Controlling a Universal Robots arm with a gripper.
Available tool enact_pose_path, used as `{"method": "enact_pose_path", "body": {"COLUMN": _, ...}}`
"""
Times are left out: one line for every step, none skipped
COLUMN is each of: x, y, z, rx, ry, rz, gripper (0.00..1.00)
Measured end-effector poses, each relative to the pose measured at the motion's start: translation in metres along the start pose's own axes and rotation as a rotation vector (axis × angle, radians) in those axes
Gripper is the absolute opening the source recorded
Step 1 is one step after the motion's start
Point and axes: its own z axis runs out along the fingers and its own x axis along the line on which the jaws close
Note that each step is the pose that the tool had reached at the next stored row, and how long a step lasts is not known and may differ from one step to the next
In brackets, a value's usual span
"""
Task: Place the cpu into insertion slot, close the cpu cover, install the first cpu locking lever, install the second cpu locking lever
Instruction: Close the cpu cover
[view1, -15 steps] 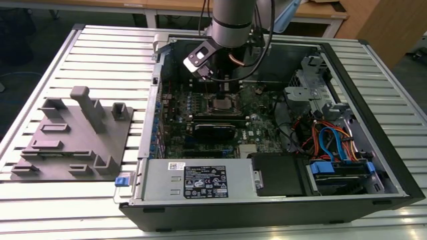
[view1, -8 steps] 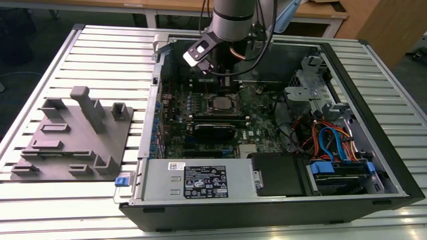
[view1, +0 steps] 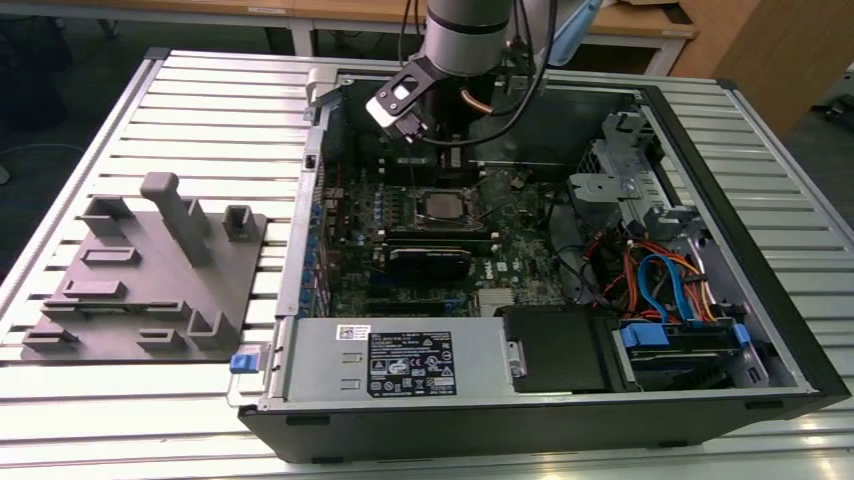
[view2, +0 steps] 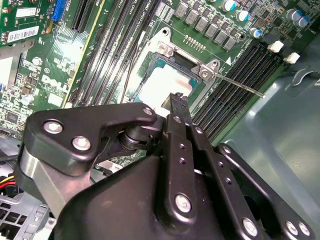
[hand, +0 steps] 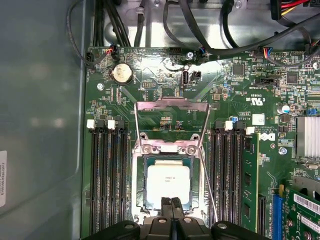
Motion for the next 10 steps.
{"method": "enact_pose_path", "body": {"x": 0.0000, "y": 0.0000, "z": 0.0000, "rx": 0.0001, "ry": 0.0000, "rz": 0.000, "gripper": 0.10}}
{"method": "enact_pose_path", "body": {"x": 0.0000, "y": 0.0000, "z": 0.0000, "rx": 0.0001, "ry": -0.0001, "rz": 0.000, "gripper": 0.10}}
{"method": "enact_pose_path", "body": {"x": 0.0000, "y": 0.0002, "z": -0.0001, "rx": 0.0001, "ry": -0.0001, "rz": 0.000, "gripper": 0.10}}
{"method": "enact_pose_path", "body": {"x": 0.0000, "y": 0.0003, "z": -0.0001, "rx": 0.0001, "ry": -0.0001, "rz": 0.000, "gripper": 0.10}}
{"method": "enact_pose_path", "body": {"x": 0.0000, "y": 0.0006, "z": -0.0001, "rx": 0.0001, "ry": -0.0001, "rz": 0.000, "gripper": 0.10}}
{"method": "enact_pose_path", "body": {"x": -0.0001, "y": 0.0009, "z": -0.0001, "rx": 0.0001, "ry": -0.0001, "rz": 0.000, "gripper": 0.10}}
{"method": "enact_pose_path", "body": {"x": 0.0000, "y": 0.0011, "z": 0.0000, "rx": 0.0001, "ry": 0.0000, "rz": 0.000, "gripper": 0.10}}
{"method": "enact_pose_path", "body": {"x": 0.0000, "y": 0.0012, "z": 0.0000, "rx": 0.0000, "ry": 0.0001, "rz": 0.000, "gripper": 0.10}}
{"method": "enact_pose_path", "body": {"x": 0.0000, "y": 0.0012, "z": 0.0000, "rx": 0.0001, "ry": 0.0000, "rz": 0.000, "gripper": 0.10}}
{"method": "enact_pose_path", "body": {"x": 0.0000, "y": 0.0012, "z": 0.0000, "rx": 0.0000, "ry": 0.0000, "rz": 0.000, "gripper": 0.10}}
